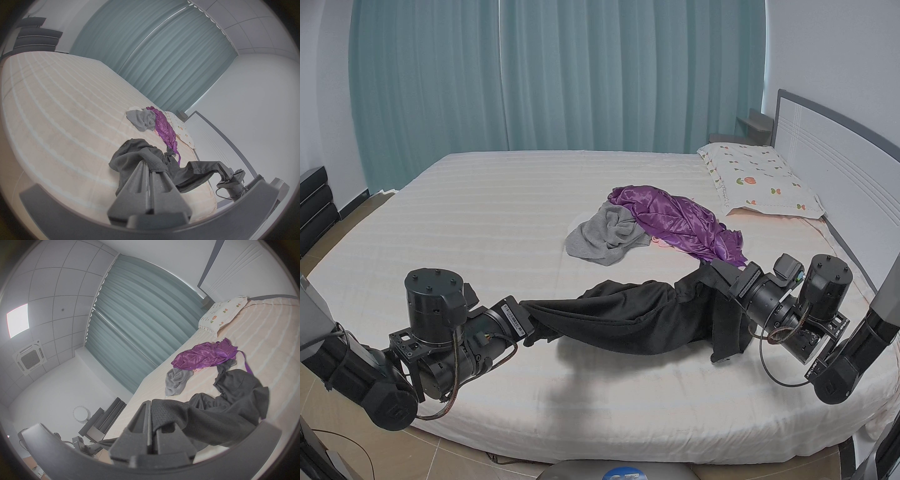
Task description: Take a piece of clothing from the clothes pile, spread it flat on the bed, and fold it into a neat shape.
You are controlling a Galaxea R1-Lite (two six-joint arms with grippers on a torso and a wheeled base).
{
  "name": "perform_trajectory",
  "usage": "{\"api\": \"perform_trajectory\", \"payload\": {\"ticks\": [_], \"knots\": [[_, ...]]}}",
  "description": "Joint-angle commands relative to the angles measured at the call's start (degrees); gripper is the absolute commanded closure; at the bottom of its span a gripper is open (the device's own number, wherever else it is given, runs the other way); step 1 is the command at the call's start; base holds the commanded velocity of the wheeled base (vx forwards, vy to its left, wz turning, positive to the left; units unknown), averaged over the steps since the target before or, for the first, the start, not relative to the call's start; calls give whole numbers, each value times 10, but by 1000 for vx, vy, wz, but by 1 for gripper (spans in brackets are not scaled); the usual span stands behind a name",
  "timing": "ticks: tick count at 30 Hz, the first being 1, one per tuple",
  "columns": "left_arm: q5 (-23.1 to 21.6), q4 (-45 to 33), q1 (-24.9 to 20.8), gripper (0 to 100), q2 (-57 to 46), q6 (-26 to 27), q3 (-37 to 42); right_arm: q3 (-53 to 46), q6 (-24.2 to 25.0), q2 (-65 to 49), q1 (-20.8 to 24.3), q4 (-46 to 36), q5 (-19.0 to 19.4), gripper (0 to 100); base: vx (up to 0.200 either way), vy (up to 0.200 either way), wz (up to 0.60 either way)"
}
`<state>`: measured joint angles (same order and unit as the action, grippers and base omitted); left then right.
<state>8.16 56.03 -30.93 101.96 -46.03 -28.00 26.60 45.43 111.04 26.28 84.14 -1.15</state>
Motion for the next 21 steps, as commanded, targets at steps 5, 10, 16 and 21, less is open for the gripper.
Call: {"api": "perform_trajectory", "payload": {"ticks": [5,10,16,21], "knots": [[0,-2,1,100,-25,1,1,1,1,-2,-4,3,-1,100,0,200,0],[1,-3,1,100,-27,1,1,0,1,-6,-5,10,-2,100,0,200,0],[0,-2,2,100,-25,1,1,-1,1,-5,-7,20,-2,100,0,200,0],[0,-3,4,100,-25,1,1,1,1,2,-12,20,-1,100,0,200,0]]}}
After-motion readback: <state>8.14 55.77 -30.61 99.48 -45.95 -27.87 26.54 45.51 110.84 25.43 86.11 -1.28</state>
